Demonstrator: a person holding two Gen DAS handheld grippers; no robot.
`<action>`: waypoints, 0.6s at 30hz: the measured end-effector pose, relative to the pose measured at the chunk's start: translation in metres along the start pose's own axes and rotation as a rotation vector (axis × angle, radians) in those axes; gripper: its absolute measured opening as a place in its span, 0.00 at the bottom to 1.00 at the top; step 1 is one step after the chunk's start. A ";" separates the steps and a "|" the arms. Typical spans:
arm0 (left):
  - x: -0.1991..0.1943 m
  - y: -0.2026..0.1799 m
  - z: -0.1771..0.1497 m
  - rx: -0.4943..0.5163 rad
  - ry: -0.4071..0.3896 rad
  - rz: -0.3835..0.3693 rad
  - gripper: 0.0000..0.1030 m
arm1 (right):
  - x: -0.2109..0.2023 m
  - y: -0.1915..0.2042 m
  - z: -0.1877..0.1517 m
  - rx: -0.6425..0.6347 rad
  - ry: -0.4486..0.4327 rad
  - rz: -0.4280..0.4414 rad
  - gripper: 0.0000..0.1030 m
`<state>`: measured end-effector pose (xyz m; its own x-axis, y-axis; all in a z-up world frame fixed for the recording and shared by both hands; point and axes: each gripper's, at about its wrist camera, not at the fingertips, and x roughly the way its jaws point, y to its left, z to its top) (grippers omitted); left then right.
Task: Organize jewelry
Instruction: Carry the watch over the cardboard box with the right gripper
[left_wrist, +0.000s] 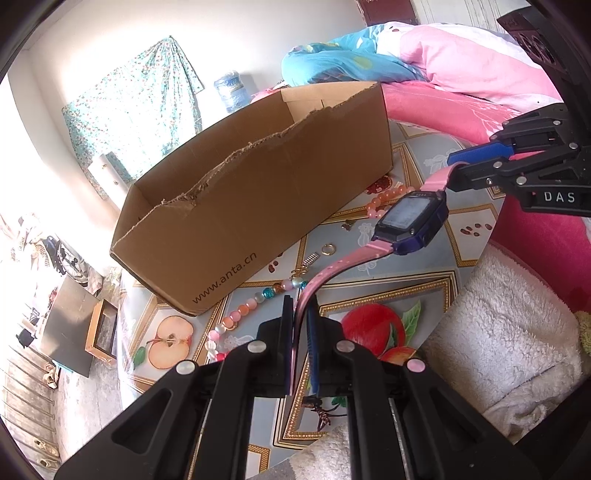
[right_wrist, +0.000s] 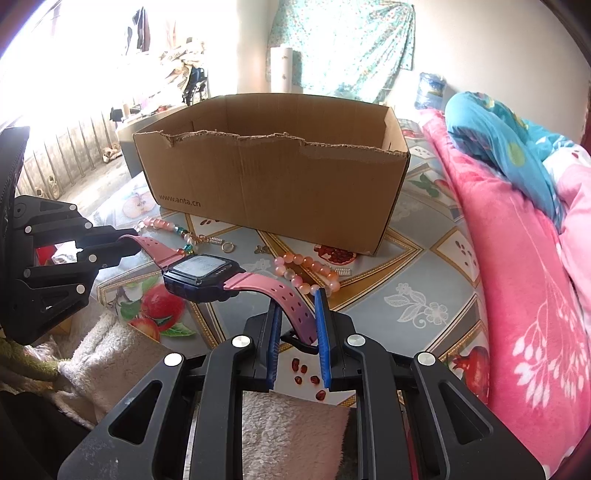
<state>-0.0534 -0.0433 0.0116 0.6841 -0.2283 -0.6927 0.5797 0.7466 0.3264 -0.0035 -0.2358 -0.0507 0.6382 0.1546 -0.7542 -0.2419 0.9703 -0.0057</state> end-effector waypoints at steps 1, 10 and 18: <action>-0.002 0.001 0.001 -0.003 -0.005 0.001 0.07 | -0.002 0.000 0.000 0.000 -0.006 -0.001 0.15; -0.037 0.023 0.022 -0.045 -0.116 0.005 0.07 | -0.036 0.005 0.022 -0.033 -0.118 -0.032 0.15; -0.065 0.073 0.065 -0.085 -0.257 0.023 0.07 | -0.064 0.006 0.084 -0.136 -0.284 -0.055 0.15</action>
<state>-0.0266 -0.0146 0.1225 0.7926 -0.3539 -0.4966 0.5313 0.8004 0.2775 0.0155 -0.2246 0.0529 0.8270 0.1672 -0.5368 -0.2848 0.9478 -0.1436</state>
